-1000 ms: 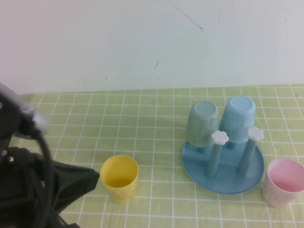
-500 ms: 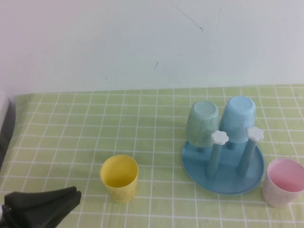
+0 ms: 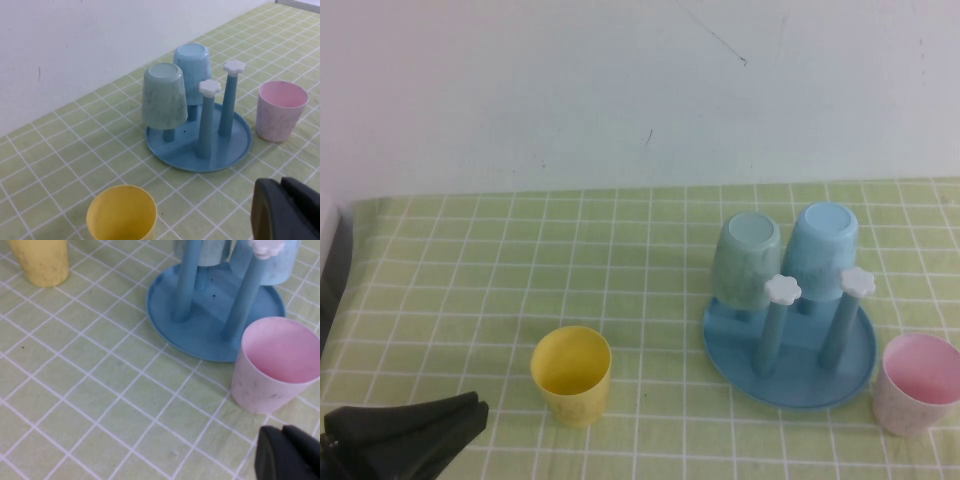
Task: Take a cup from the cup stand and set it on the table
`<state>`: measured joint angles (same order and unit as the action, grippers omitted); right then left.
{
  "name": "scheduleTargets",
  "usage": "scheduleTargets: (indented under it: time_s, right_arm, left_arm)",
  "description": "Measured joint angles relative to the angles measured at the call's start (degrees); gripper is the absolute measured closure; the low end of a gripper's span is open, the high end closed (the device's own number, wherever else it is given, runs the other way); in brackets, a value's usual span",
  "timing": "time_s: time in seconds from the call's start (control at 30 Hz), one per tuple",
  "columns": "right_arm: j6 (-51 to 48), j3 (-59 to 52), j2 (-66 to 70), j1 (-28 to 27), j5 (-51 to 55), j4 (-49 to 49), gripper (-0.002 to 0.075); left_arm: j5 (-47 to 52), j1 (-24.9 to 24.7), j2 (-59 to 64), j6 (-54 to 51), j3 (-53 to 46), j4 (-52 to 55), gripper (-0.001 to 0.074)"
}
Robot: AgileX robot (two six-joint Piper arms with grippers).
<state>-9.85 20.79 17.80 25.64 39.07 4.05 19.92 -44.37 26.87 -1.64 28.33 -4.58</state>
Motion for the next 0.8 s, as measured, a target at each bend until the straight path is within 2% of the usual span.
scheduleTargets:
  time_s: [0.5, 0.8]
  right_arm:
    - [0.10, 0.00, -0.11, 0.00, 0.36, 0.97, 0.0727]
    - [0.10, 0.00, -0.22, 0.00, 0.53, 1.40, 0.0728]
  left_arm:
    - [-0.53, 0.00, -0.44, 0.00, -0.46, 0.00, 0.0736]
    - [-2.11, 1.54, -4.07, 0.00, -11.22, 0.00, 0.0737]
